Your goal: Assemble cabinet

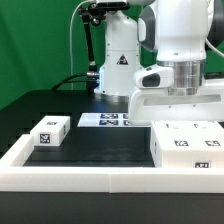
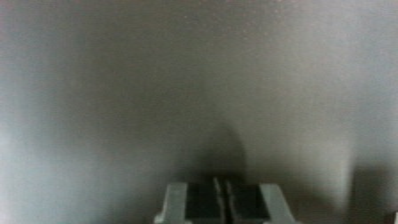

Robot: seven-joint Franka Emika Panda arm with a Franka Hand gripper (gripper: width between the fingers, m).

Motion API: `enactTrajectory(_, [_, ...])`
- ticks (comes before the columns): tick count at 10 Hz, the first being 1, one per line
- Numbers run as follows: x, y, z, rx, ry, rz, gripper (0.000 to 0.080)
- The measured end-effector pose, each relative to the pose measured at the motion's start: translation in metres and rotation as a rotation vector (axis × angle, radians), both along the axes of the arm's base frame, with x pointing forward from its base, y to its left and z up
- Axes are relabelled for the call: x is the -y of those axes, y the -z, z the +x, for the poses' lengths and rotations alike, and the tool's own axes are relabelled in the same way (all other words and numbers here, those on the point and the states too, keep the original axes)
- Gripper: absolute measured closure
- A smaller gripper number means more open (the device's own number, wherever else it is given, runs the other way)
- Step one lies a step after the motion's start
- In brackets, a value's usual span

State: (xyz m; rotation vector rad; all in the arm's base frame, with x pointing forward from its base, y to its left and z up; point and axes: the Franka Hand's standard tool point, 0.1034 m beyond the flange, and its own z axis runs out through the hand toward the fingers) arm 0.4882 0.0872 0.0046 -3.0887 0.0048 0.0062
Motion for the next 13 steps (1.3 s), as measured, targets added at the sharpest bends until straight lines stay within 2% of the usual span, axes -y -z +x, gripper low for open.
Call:
enactTrajectory(3, [0.0, -0.001, 0.0, -0.002, -0.006, 0.0, 0.0797])
enactTrajectory(6, [0.001, -0.03, 0.002, -0.023, -0.044, -0.011, 0.0797])
enactTrajectory(8, [0.001, -0.042, 0.004, -0.022, -0.049, -0.014, 0.0797])
enactTrajectory(13, [0.001, -0.039, 0.002, -0.03, -0.05, -0.014, 0.0797])
